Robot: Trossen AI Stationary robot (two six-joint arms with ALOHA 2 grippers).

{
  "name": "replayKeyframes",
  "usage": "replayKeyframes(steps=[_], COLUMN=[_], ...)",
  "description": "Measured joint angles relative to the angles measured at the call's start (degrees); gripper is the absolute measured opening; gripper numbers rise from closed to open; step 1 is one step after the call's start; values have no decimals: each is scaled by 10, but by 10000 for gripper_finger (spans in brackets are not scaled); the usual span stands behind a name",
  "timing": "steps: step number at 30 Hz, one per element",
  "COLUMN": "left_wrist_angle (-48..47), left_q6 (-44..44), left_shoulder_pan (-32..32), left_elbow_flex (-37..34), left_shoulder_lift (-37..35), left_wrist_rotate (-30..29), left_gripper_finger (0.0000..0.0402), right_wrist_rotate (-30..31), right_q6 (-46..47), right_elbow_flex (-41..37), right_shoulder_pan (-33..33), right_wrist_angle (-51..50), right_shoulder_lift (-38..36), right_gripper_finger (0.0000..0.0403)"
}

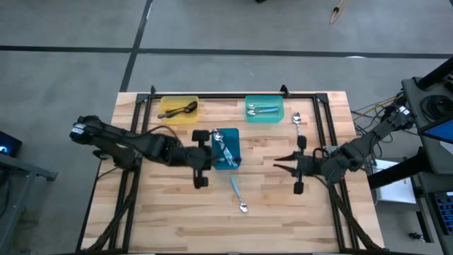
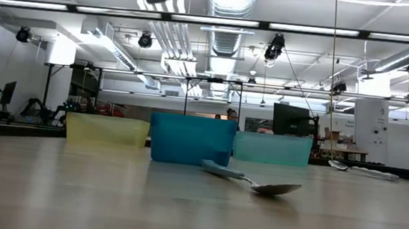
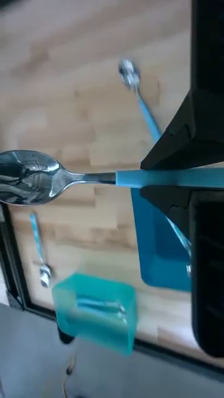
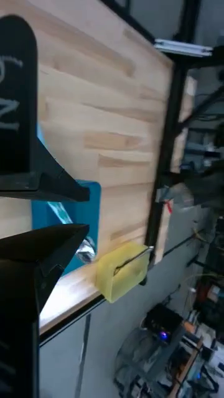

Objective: Sort silverware by color (type)
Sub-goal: Put the light blue spoon into the light blue bin

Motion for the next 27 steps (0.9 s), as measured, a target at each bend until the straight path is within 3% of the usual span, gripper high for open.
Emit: replayKeyframes(steps=[10,21,27], left_wrist_angle=[53,164,191], left_q6=[149,243,279], left_shoulder_pan=[167,324,371], left_elbow_flex=[5,4,27], left_shoulder_lift=[15,56,120], left_wrist_rotate=[112,276,301], left_gripper_finger=[12,12,12], right_wrist_rotate=[-23,-188,-201], right_q6=[-31,-88,-96], right_elbow_flex=[-34,-34,-34], right_shoulder_pan=[-97,-239,-309], right_wrist_angle=[56,107,106], right_shoulder_lift=[-45,-23,-21], right_gripper_finger=[59,59,59])
